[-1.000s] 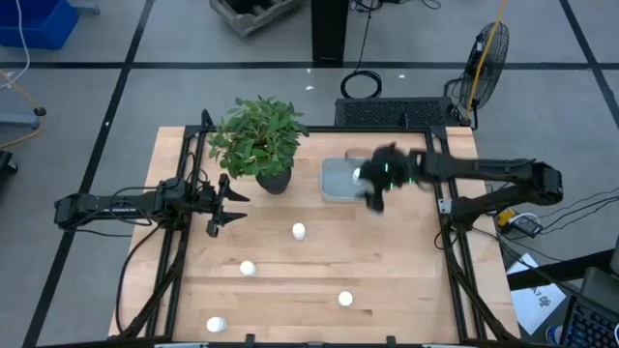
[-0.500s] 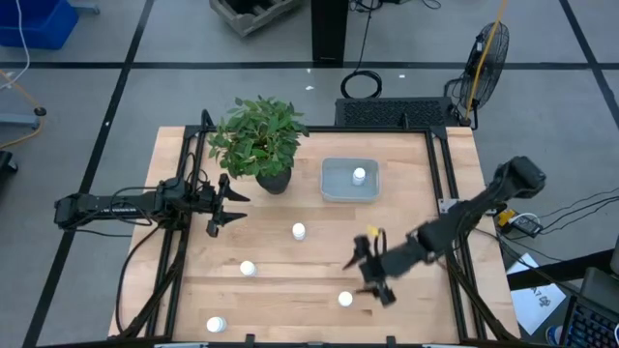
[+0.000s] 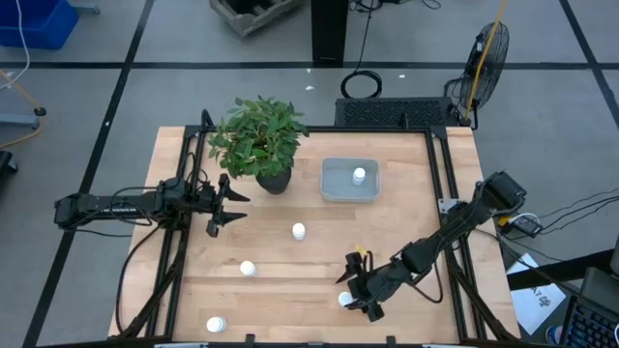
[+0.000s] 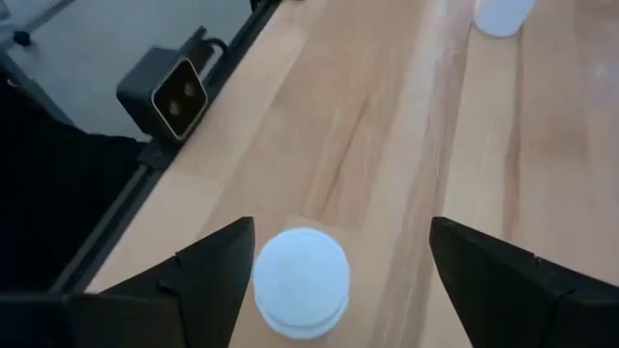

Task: Pick and place pill bottles into a basket
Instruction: Put the white pill bottle into the gray bin

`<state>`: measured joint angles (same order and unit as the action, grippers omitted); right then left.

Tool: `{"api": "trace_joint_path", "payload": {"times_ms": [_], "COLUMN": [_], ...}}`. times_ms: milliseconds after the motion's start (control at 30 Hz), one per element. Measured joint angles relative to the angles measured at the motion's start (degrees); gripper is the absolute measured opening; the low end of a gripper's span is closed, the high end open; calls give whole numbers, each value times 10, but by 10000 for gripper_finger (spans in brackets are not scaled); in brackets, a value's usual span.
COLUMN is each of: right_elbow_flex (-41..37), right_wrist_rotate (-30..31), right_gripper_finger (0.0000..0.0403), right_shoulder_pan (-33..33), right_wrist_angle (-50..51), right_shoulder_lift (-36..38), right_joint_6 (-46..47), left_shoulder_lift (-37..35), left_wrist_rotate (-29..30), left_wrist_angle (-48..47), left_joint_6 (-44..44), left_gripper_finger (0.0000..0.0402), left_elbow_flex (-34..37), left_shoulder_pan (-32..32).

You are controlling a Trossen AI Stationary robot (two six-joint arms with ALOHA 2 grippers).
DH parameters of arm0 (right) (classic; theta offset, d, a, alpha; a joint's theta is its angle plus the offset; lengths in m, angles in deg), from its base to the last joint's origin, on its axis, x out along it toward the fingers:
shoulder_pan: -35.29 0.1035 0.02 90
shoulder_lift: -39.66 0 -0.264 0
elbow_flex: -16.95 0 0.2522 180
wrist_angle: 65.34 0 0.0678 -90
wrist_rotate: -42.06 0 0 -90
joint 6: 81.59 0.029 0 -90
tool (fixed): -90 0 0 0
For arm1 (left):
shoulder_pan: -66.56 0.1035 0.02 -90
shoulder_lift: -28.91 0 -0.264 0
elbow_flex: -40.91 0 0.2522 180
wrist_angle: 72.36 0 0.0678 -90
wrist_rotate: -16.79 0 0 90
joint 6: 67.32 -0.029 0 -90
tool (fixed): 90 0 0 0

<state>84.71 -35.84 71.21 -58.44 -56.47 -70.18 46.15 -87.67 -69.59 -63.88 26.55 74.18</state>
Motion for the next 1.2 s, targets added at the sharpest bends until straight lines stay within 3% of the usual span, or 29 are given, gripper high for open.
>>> {"api": "trace_joint_path", "payload": {"times_ms": [967,1200], "right_elbow_flex": [0,0], "right_wrist_rotate": [-1,-2], "right_gripper_finger": [308,279], "right_shoulder_pan": [14,19], "right_wrist_angle": [-18,-16], "right_shoulder_lift": [-47,-47], "right_joint_6": [38,44], "left_shoulder_lift": [0,0], "left_wrist_rotate": [0,0], "left_wrist_angle": [0,0], "left_joint_6": [0,0], "left_gripper_finger": [223,223], "left_elbow_flex": [0,0], "left_shoulder_pan": [0,0]}}
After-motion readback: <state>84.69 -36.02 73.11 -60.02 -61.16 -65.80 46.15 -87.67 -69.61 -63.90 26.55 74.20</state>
